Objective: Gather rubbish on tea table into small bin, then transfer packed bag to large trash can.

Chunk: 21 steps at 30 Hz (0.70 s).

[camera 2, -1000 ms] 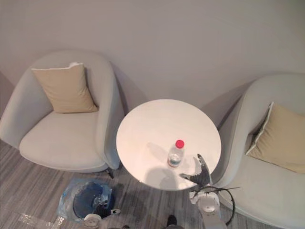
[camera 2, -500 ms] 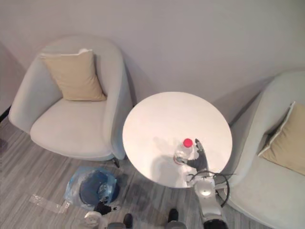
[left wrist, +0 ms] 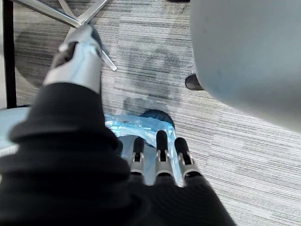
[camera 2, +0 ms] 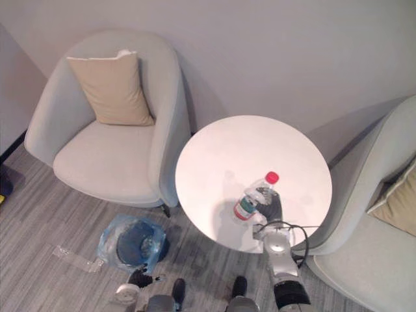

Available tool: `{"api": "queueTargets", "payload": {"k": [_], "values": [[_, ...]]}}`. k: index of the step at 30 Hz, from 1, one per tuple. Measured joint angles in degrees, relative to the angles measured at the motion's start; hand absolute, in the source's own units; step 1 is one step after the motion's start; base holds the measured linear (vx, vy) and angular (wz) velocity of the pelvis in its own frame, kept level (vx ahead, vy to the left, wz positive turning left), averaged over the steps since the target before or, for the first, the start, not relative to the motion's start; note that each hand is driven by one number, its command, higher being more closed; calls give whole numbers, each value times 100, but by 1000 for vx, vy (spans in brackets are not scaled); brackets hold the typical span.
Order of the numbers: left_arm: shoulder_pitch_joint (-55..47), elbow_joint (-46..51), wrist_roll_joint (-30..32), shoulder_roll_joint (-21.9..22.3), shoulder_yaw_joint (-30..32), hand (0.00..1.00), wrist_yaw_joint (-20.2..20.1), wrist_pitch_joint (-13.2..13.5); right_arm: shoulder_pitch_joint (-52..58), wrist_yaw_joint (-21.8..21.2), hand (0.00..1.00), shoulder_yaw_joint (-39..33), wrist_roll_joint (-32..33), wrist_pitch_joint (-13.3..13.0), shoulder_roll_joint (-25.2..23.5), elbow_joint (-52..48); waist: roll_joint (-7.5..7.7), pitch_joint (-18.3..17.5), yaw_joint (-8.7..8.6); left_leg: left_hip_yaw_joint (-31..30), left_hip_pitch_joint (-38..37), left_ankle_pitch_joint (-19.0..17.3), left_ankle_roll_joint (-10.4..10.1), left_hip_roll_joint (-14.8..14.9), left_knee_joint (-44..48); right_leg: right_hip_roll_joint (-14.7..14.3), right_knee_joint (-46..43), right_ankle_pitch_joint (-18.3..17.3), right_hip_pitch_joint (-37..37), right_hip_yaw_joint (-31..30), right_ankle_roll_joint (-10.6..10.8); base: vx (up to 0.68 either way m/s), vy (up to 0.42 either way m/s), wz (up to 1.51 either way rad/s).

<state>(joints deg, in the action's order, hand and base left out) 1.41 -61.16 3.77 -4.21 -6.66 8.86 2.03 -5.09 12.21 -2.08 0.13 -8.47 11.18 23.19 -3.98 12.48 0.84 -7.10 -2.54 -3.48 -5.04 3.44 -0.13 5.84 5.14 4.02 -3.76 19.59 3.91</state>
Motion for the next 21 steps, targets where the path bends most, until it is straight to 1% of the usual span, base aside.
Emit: {"api": "queueTargets", "payload": {"k": [1, 4, 7, 10, 11, 15, 17, 21], "values": [[1, 0, 0, 2, 0, 0, 0, 0, 21, -10, 100, 1, 0, 0, 0, -5, 0, 0, 0, 12, -10, 0, 0, 1, -5, 0, 0, 0, 0, -14, 0, -5, 16, -13], [3, -7, 28, 16, 0, 0, -7, -14, 338, -134, 100, 6, -1, -1, -13, -421, 0, 0, 0, 78, -91, 1, 3, 9, -73, -2, 0, 0, -3, -108, 1, -4, 21, -16], [4, -18, 124, 22, -6, 0, -11, -28, 729, -288, 100, 5, 2, -9, -19, -1024, 3, -1, -51, 193, -173, -3, 7, 10, -89, -2, 0, 2, -18, -210, 4, -8, 20, -17], [3, -20, 128, 24, -6, 0, -13, -32, 910, -387, 100, 5, -1, -13, -22, -1283, 10, -4, -63, 217, -202, -3, 7, 20, -88, -11, 0, 4, -31, -237, 5, -41, 7, -9], [-3, -23, 143, 23, -2, 0, -14, -37, 1097, -512, 100, 5, -2, -30, -150, -1630, 28, -13, -63, 319, -314, -5, 3, 49, -88, -37, 1, 12, -102, -314, -3, -86, 2, -19], [-22, -28, 173, 18, 1, 0, -17, -61, 1342, -562, 100, 43, -10, -49, -261, -1921, 99, -76, -61, 331, -357, -11, -3, 79, -82, -62, 22, 17, -135, -358, -10, -72, -6, -7], [-28, -34, 173, 15, 2, 0, -16, -75, 1560, -577, 100, 105, -29, -52, -263, -2244, 113, -100, -59, 327, -355, -11, -4, 88, -78, -70, 19, 19, -157, -356, -13, -63, -6, 0], [-41, -47, 198, 13, -1, 0, -20, -123, 1838, -608, 100, 290, -302, -121, -261, -2663, 117, -139, -70, 240, -348, 6, -21, 96, -60, -76, 3, 16, -217, -247, -16, -31, -7, 12]]}}
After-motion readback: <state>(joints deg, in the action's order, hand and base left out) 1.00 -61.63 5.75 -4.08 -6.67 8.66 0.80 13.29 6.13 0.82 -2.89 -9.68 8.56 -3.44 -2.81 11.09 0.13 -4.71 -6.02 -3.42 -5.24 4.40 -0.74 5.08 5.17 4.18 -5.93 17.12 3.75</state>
